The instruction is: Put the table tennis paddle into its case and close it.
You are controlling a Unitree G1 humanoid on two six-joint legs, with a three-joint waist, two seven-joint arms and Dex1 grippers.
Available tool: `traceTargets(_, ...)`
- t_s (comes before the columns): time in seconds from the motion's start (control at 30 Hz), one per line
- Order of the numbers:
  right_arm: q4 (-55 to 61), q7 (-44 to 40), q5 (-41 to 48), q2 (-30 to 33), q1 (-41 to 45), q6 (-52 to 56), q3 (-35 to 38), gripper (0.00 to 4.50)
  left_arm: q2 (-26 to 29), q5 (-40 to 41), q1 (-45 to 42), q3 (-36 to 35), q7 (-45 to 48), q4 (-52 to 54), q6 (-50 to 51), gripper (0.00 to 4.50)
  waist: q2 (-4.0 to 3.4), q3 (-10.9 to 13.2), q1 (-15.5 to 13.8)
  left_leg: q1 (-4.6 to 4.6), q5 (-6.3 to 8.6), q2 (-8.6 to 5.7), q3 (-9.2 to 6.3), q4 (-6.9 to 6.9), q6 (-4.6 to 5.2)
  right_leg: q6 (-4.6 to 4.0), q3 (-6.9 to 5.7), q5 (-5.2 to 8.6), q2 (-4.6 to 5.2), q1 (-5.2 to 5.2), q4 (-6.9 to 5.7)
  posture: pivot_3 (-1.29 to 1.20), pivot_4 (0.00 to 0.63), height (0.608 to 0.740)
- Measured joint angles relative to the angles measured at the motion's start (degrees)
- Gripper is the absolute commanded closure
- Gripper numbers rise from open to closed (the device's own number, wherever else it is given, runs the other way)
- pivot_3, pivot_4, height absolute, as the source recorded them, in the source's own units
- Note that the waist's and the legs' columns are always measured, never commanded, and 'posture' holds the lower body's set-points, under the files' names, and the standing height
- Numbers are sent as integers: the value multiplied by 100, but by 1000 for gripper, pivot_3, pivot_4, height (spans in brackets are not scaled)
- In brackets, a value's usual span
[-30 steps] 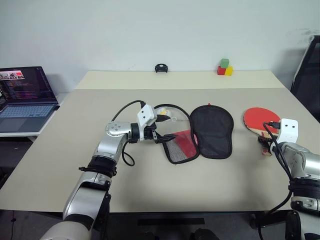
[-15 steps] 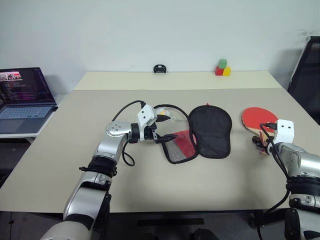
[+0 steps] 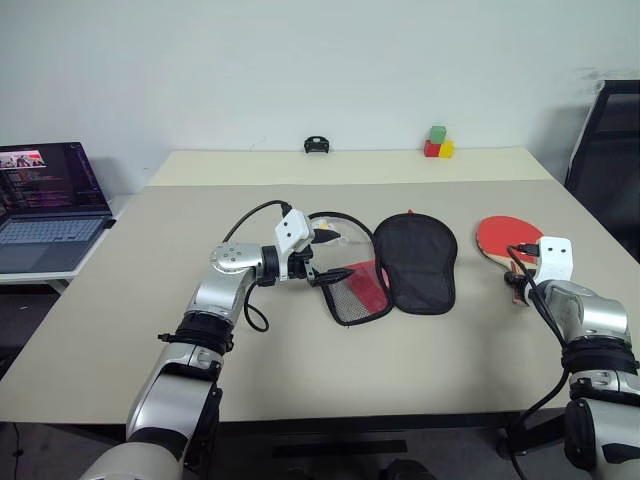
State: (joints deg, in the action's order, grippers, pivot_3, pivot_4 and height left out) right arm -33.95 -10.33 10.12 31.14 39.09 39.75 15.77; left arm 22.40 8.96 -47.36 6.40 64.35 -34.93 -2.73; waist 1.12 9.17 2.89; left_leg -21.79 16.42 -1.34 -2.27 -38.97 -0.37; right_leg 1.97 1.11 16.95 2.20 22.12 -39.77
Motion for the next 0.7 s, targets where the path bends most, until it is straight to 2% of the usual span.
traceTargets(0.33,98,170,13,0,-29,-25,5,3392,48,-3,26,-3,-13,12,0,0,-7,5,-6,-14,0,1,-6,3,0,1,11,-1,3,10,7,0,150,740)
traceTargets(0.5,1024,302,106,1,-317,480,223,3392,212,-1,143,-55,-37,17,3,0,-25,15,-17,-51,0,6,-17,16,0,0,3,0,2,33,31,0,150,740)
traceTargets(0.6,1795,326,250,2,-454,879,374,3392,298,0,200,-100,-72,27,7,0,-26,14,-20,-117,-1,5,-16,6,-1,0,4,-1,3,97,24,0,150,740)
traceTargets(0.7,2672,376,420,-18,-622,1397,473,3392,319,1,238,-123,-100,36,18,0,-26,14,-59,-129,-1,5,-16,8,-2,0,2,-1,4,114,23,0,150,740)
